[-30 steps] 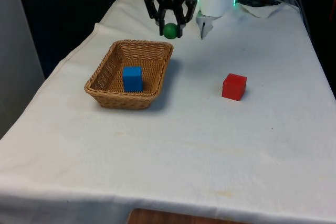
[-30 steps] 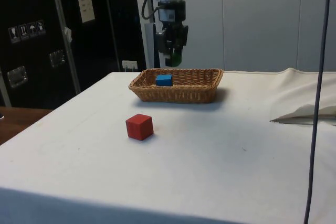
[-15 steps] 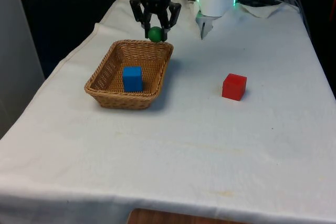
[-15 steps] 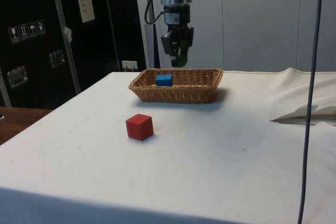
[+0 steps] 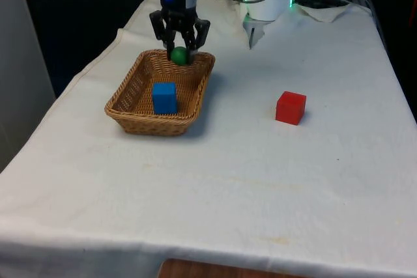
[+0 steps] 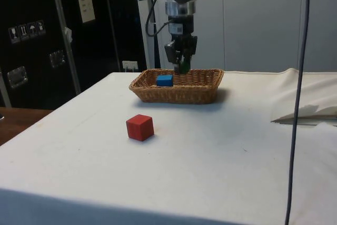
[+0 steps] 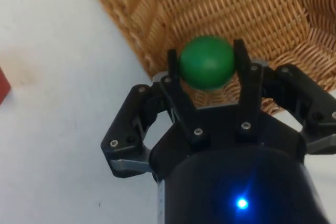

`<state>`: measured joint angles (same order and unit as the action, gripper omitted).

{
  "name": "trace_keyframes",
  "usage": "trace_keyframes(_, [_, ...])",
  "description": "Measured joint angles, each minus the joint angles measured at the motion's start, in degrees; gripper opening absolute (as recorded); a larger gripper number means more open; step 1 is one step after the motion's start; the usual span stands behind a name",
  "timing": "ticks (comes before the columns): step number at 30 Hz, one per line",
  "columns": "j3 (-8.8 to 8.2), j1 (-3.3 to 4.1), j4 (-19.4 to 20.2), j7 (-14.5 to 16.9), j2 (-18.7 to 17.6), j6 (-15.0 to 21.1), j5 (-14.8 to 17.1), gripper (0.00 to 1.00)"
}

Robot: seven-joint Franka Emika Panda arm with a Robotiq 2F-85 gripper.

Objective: Place all non-red objects into the basket.

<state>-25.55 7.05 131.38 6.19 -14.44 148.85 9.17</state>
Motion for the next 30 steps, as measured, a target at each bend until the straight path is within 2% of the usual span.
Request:
trace_keyframes(8, [-0.86, -0.29, 0.00, 1.89, -2.58, 3.21, 2.64, 0.44])
trace_keyframes(22, [-2.64, -0.92, 0.00, 2.81, -5.33, 6.07, 3.50, 0.44])
trace_keyframes(30, [-2.98, -1.09, -0.06, 4.13, -6.88, 7.22, 5.79, 0.44])
